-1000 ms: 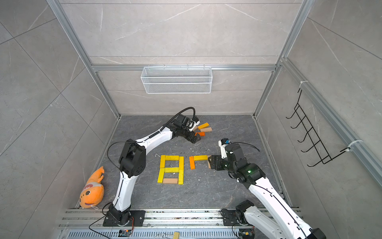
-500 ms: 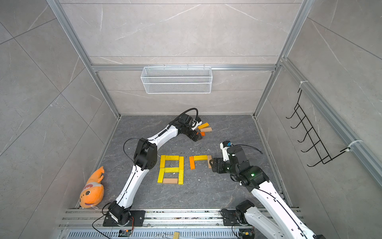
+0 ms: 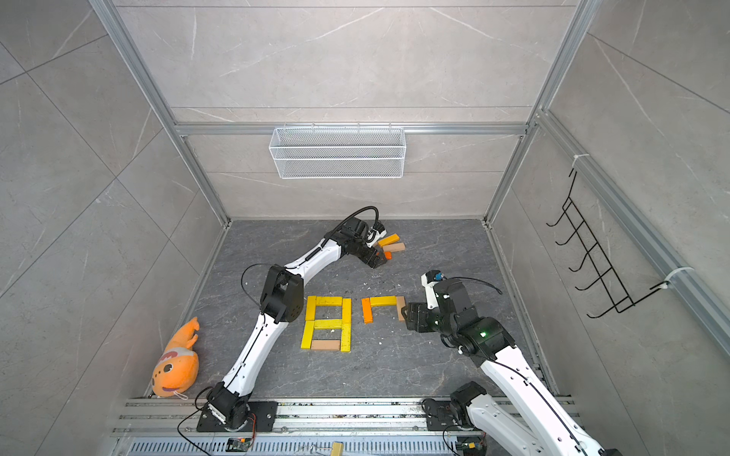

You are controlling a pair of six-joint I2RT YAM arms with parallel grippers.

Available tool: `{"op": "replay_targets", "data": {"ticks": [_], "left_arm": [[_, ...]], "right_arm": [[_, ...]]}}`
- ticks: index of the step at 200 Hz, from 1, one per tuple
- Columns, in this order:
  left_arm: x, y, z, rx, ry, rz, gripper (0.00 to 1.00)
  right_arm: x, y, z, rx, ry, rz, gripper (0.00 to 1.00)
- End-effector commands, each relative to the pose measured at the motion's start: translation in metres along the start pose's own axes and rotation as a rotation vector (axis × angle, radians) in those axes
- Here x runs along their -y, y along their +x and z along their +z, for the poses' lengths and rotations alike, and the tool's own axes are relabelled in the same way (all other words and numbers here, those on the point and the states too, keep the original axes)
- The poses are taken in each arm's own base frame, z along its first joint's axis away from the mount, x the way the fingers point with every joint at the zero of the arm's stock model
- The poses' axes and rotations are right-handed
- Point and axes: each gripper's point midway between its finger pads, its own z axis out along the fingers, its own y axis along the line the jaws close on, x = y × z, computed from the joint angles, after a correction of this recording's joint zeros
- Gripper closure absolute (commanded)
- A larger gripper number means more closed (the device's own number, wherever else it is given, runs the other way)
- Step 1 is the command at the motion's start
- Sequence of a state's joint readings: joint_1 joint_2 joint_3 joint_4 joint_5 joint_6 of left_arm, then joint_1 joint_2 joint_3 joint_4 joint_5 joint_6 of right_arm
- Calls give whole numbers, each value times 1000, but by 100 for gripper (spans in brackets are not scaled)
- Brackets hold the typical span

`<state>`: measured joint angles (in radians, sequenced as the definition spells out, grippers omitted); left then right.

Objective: Assemble the number 8 with building blocks
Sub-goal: Pick up the building block from the center of the board.

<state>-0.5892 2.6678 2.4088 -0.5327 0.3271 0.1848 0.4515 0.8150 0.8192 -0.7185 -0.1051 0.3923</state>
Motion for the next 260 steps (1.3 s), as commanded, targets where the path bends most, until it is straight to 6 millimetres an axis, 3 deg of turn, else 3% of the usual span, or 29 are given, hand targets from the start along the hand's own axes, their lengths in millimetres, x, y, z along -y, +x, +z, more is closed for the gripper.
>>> {"op": "replay_targets", "data": {"ticks": [1, 97, 192, 216, 260], "left_arm": [[3, -15, -4, 43, 27, 31, 5], [4, -10, -6, 13, 69, -4, 15], [0, -4, -5, -15, 45, -22, 16], [0, -2, -5, -24, 45, -24, 22], [-2, 0, -5, -35, 29, -21, 46]], "right_arm": [[-1, -4, -8, 14, 8, 3, 24], [-1, -4, -8, 6, 14, 7, 24], [1, -4, -9, 8, 22, 9, 24], [1, -4, -8, 7, 24, 10, 24], [1, -4, -9, 10, 25, 12, 25]]}}
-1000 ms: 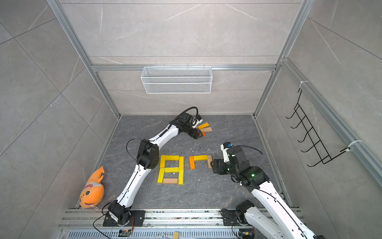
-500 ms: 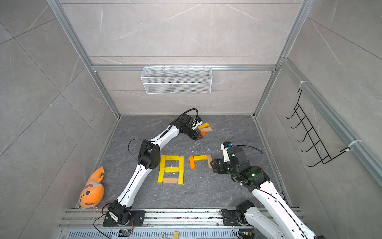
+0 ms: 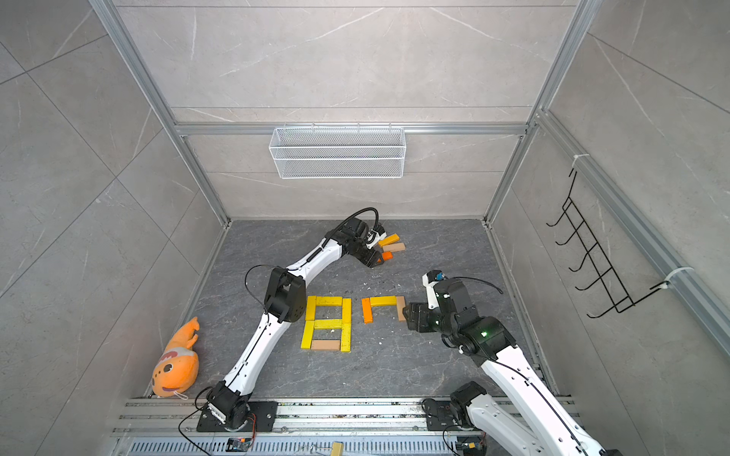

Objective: Assemble the number 8 with building blocks
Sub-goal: Pick up the building block from the center of the board.

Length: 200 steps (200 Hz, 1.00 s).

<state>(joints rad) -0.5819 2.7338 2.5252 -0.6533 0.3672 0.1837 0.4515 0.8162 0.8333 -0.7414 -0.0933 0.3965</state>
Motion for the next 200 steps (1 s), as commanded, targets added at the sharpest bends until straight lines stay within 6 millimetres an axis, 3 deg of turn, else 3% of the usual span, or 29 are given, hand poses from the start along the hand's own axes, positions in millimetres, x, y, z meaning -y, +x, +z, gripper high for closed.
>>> {"op": "replay_targets", "data": {"ticks": [1, 105, 200], "left_arm": [[-3, -11, -10, 18, -18, 11, 47], [-3, 9, -3, -80, -101, 94, 65], [3, 14, 1, -120, -144, 173, 61]], "right_arm": [[0, -4, -6, 15, 10, 7, 25], [-1, -6, -10, 24, 5, 12, 24], [1, -3, -12, 25, 12, 14, 25]]}}
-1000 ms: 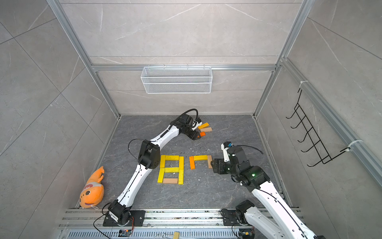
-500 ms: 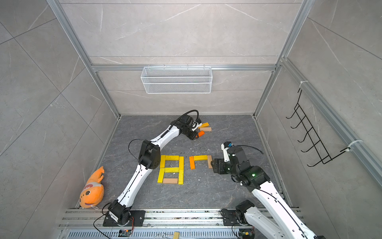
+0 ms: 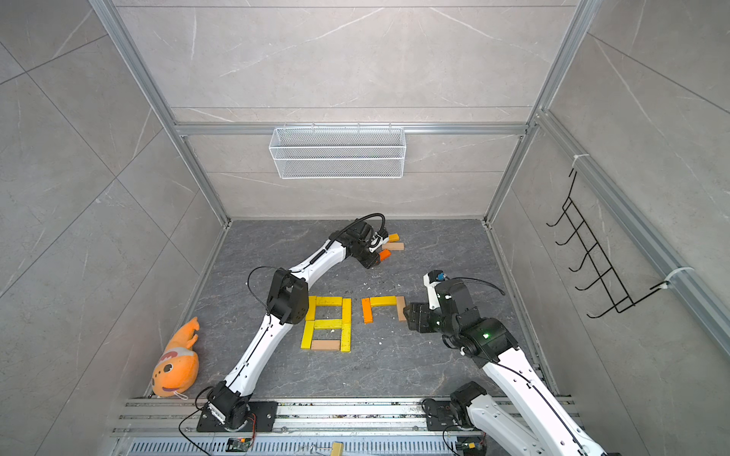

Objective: Assemble the number 8 with building blocks
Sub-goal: Pick up the building block from the center of the board.

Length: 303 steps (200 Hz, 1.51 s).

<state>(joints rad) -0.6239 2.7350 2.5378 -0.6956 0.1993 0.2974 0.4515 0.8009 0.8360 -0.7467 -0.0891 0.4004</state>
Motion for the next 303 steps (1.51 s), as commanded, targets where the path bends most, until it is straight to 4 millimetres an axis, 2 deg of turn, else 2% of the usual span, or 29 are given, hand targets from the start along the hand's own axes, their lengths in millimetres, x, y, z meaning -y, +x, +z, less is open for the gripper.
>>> {"op": "replay_targets", "data": {"ticks": [1, 36, 81, 132, 160, 166, 167, 171, 191, 240, 281, 303], "left_arm": [[5, 6, -4, -45, -12, 39, 61], [6, 7, -4, -52, -14, 41, 71], [17, -7, -24, -30, -29, 87, 79], [33, -25, -69, 27, -39, 88, 80], [44, -26, -93, 46, -48, 91, 79], [46, -20, -90, 32, -43, 91, 80], [47, -25, -98, 48, -48, 94, 79], [50, -29, -107, 60, -48, 100, 80], [69, -25, -125, 63, -23, 117, 79], [127, 0, -154, 37, 37, 215, 78], [173, 36, -165, -7, 59, 255, 77], [198, 55, -163, -26, 79, 253, 78]], "right_arm": [[1, -2, -8, 11, 13, 12, 25], [1, -1, -10, 16, 10, 16, 25], [-2, -1, -15, 28, -8, 18, 25], [-2, 7, -19, 27, -26, 19, 25], [-4, 12, -21, 20, -45, 24, 25], [-4, 13, -22, 21, -50, 26, 25], [-5, 13, -22, 21, -51, 27, 25], [-5, 13, -22, 23, -54, 29, 25], [-4, 14, -26, 27, -53, 45, 26], [-12, 16, -41, 34, -97, 59, 26], [-13, 16, -62, 56, -106, 52, 26], [-13, 17, -69, 65, -110, 51, 26]]}}
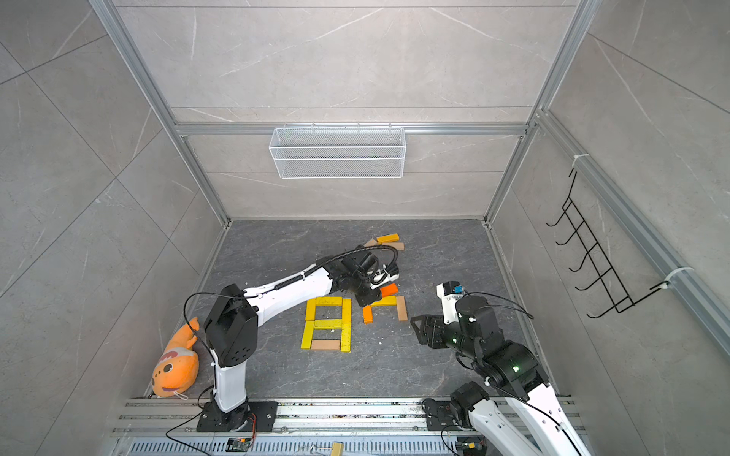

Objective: Assemble the number 8 with building blocks
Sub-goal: Pick up the building block from the center of the board, then place the building block at the center of the board.

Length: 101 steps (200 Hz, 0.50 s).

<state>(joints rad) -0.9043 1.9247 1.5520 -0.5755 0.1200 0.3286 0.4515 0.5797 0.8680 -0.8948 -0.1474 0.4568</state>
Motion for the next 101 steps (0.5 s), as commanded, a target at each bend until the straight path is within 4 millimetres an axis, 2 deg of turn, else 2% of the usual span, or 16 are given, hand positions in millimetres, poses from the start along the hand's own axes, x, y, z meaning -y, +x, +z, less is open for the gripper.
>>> {"op": "replay_targets", "data": {"ticks": [1, 45, 101], "left_arm": [[18, -5, -14, 44, -22, 0, 78], [70, 14, 6, 4, 10, 16, 77], [102, 37, 31, -62, 62, 26, 77]], "right_arm": [[-4, 2, -14, -6, -13, 7, 26], [-4, 3, -18, 0, -13, 4, 26], [-3, 2, -22, 4, -1, -2, 26]]}}
